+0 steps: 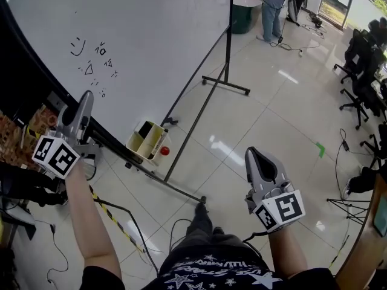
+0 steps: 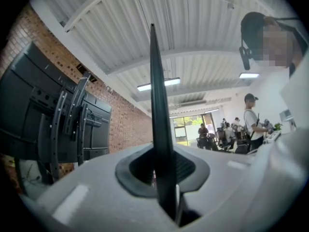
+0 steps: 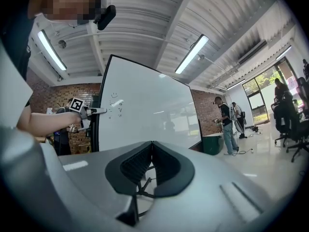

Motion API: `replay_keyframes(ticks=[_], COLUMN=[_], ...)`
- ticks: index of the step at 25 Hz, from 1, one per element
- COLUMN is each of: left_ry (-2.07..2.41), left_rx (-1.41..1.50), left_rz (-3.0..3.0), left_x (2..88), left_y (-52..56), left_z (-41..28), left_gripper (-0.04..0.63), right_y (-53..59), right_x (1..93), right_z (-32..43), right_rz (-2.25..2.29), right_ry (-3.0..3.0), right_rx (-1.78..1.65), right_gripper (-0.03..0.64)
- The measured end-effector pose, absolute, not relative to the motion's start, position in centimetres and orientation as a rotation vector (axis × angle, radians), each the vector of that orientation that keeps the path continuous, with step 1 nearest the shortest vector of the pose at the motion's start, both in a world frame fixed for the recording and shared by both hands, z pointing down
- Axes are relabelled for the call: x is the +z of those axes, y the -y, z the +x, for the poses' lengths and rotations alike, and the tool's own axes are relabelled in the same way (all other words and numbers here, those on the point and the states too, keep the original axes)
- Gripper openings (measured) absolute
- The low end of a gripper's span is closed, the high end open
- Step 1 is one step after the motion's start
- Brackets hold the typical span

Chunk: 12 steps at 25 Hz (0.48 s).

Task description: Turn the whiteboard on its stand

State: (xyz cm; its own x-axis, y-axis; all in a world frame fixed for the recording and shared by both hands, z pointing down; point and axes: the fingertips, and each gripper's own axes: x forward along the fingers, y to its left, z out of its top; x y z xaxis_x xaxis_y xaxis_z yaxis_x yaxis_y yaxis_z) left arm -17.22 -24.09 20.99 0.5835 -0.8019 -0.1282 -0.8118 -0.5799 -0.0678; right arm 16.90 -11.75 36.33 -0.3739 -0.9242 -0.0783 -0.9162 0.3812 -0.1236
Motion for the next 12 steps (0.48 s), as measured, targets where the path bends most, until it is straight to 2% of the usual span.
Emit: replay_keyframes(ticks=[12], left_ry=[-1.379], left_rx=[0.127], left_rz=[-2.711], left_x=[21.5], left_y=[24.7], left_z=[-17.8], left_gripper=[0.044], right_y=[9.9], right_x=[36.6], right_z=[16.7], right_rz=[-1.707], right_ry=[-2.494], right_rx=[-0.120], right_gripper=[0.008])
